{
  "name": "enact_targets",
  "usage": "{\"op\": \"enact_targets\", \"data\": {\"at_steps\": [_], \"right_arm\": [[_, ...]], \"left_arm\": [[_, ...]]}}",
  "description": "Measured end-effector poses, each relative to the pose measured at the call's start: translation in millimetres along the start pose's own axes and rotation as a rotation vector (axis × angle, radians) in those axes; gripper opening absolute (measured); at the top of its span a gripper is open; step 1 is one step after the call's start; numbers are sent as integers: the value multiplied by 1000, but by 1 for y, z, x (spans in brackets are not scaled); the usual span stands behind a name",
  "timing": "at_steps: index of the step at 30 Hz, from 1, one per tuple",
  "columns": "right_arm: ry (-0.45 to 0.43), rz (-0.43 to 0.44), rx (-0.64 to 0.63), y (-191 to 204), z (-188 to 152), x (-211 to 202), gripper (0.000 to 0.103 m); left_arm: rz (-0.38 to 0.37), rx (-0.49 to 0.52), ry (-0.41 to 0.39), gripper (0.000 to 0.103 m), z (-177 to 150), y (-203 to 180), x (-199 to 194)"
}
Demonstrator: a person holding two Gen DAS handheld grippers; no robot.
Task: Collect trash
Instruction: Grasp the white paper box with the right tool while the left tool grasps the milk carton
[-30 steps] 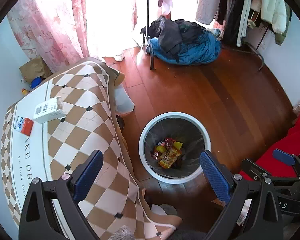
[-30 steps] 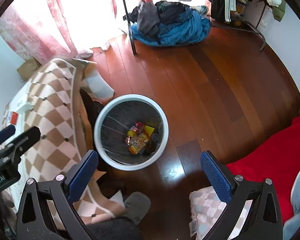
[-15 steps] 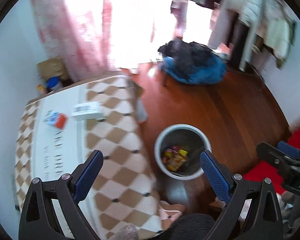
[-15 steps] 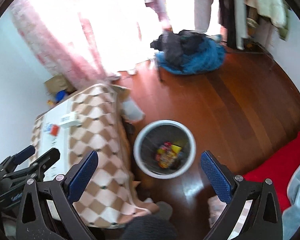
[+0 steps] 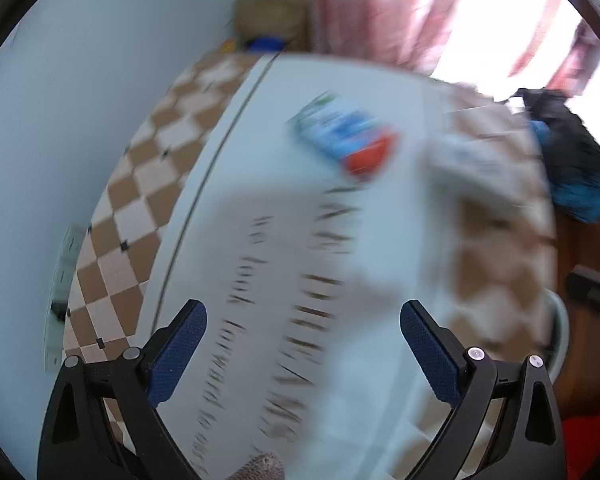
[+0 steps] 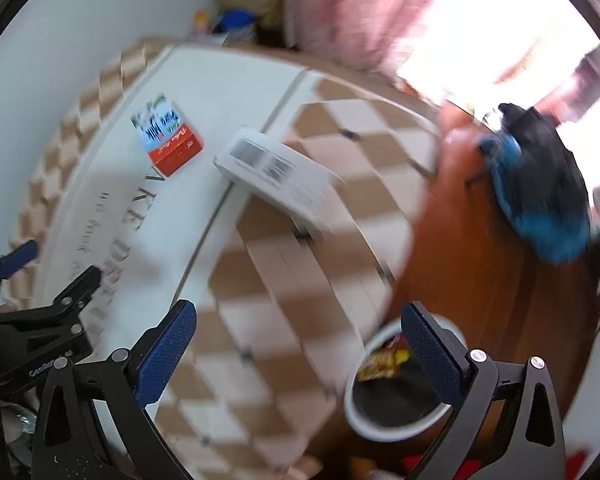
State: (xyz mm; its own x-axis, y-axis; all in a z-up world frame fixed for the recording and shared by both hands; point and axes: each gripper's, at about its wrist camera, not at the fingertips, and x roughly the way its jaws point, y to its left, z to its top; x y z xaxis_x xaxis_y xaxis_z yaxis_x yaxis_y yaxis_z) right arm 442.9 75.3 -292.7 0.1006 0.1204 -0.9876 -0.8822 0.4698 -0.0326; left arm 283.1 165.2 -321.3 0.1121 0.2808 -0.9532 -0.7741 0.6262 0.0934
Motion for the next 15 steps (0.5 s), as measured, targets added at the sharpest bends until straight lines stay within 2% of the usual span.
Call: {"op": "enact_targets", "data": {"at_steps": [4, 6, 9, 12, 13, 14, 15], "right_arm": [[134, -64, -178, 26, 53, 57, 103], [201, -111, -249, 32, 71, 81, 103], [244, -133, -299, 33, 87, 100, 102], [252, -47, -257, 25, 93, 102, 86], [243, -9, -215, 18, 95, 99, 72], [238, 5, -174, 12, 97, 97, 64], [227, 20, -108, 1, 98, 94, 61]], "left_arm": [[29, -43, 79, 99, 12, 22, 47], [46, -37, 87, 99, 17, 25, 57], [41, -33, 82, 99, 24, 27, 61], [20, -47, 75, 99, 35, 27, 60], [13, -54, 71, 99, 38, 27, 58], [3, -64, 66, 99, 43, 27, 57], [-14, -76, 63, 99, 50, 26, 54]]}}
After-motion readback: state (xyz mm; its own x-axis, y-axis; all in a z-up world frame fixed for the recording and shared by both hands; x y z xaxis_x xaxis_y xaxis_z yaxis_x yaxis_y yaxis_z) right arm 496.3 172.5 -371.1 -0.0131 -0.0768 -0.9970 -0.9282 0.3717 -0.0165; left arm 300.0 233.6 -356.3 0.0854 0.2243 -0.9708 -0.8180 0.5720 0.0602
